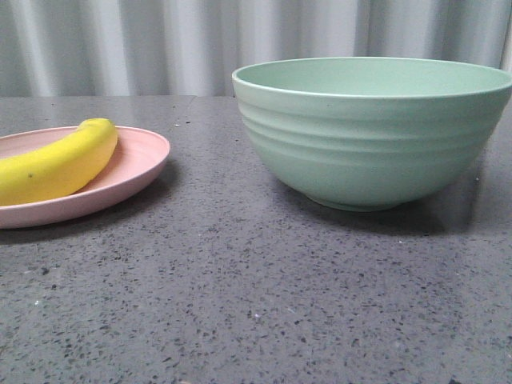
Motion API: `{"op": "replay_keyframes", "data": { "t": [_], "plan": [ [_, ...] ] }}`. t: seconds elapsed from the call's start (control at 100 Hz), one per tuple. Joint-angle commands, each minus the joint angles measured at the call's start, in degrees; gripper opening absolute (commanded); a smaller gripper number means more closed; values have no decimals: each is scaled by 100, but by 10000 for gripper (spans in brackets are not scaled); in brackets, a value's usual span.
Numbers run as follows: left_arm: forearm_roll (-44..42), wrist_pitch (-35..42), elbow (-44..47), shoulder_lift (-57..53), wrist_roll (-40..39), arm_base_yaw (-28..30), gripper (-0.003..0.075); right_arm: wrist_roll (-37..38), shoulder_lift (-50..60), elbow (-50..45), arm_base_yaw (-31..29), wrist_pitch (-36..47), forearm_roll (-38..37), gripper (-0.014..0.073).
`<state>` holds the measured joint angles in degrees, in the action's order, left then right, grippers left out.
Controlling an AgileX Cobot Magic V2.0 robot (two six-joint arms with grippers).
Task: Transfer banana from pink plate to green bowl
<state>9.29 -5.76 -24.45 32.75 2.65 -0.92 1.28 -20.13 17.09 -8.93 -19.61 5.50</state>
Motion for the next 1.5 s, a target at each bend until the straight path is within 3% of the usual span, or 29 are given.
{"op": "replay_keyframes", "data": {
  "t": [0.0, 0.22, 0.49, 1.12, 1.21, 1.38, 1.49],
  "plan": [
    [40, 177, -410, 268, -32, -310, 360, -11, -88, 215, -28, 446, 18, -64],
    [40, 142, -760, 1019, 20, -1427, 454, -11, -88, 215, -28, 469, 18, -64],
    [40, -443, -1206, 2256, 20, -2462, 452, -11, -88, 215, -28, 469, 18, -64],
    [-1, -406, -1571, 4052, 88, -2673, 433, -11, -88, 215, -28, 469, 18, -64],
    [-1, -368, -1571, 4052, 103, -2673, 340, -11, -88, 215, -28, 469, 22, -64],
    [-28, -224, -1571, 4052, 103, -2673, 12, -11, -88, 215, -15, 492, 54, -64],
    [-84, -100, -1598, 4041, 114, -2673, -20, -44, -88, 423, -15, 195, 54, -64]
  ]
}}
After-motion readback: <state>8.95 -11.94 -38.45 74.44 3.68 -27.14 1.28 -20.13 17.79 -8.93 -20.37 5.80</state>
